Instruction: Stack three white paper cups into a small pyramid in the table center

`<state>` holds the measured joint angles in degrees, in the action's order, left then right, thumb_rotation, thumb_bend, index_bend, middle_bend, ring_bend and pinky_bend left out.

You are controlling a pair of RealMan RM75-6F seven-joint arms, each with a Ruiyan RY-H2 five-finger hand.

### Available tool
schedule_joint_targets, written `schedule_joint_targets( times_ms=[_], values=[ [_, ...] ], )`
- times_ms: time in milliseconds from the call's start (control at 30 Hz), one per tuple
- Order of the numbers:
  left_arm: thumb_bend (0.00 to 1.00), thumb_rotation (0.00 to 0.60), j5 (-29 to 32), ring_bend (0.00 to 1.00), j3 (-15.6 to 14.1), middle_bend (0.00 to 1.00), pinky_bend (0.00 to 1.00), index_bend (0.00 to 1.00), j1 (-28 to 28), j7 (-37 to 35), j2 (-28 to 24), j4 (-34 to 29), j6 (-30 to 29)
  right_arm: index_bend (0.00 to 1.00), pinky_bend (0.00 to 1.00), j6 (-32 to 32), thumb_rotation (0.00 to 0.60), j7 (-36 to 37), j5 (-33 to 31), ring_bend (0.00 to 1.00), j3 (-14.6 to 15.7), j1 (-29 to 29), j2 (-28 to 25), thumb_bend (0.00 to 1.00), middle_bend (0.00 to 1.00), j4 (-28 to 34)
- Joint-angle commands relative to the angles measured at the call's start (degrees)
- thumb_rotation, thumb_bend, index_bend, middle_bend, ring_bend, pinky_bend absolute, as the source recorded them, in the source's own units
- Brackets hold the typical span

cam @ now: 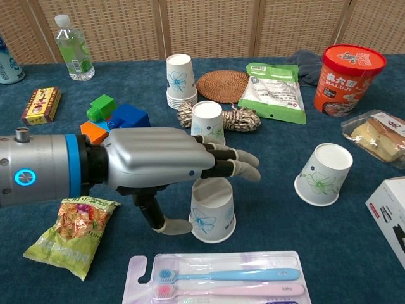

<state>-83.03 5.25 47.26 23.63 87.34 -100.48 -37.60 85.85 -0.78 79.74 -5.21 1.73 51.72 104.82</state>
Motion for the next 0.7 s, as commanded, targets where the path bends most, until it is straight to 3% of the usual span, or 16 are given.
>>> schedule_joint_targets(
  times_ms=[33,433,700],
  values=[
    [0.39,0.600,1.42,0.00,0.08,0.00,0.12,0.00,0.85,0.92,1.24,1.03,-0.04,0.00,0.00,0.09,0.600,0.11,-0.09,0.00,-0.02,-0.13,-0.10,0.51,0.00,-0.01],
    [0.40,0.600,4.34,0.00,-0.55,0.00,0.33,0.11,2.35,1.08,3.88,3.26,-2.04,0.00,0.00,-0.28,0.600,0.13,-0.58,0.00,-0.17,-0.24,-0.22,0.51,0.00,-0.14],
    [0.40,0.600,5.34,0.10,-0.62,0.01,0.43,0.24,3.57,0.96,5.55,4.66,-2.87,0.00,0.00,-0.61,0.600,0.14,-0.88,0.00,-0.34,-0.14,-0.16,0.51,0.00,-0.24]
  ],
)
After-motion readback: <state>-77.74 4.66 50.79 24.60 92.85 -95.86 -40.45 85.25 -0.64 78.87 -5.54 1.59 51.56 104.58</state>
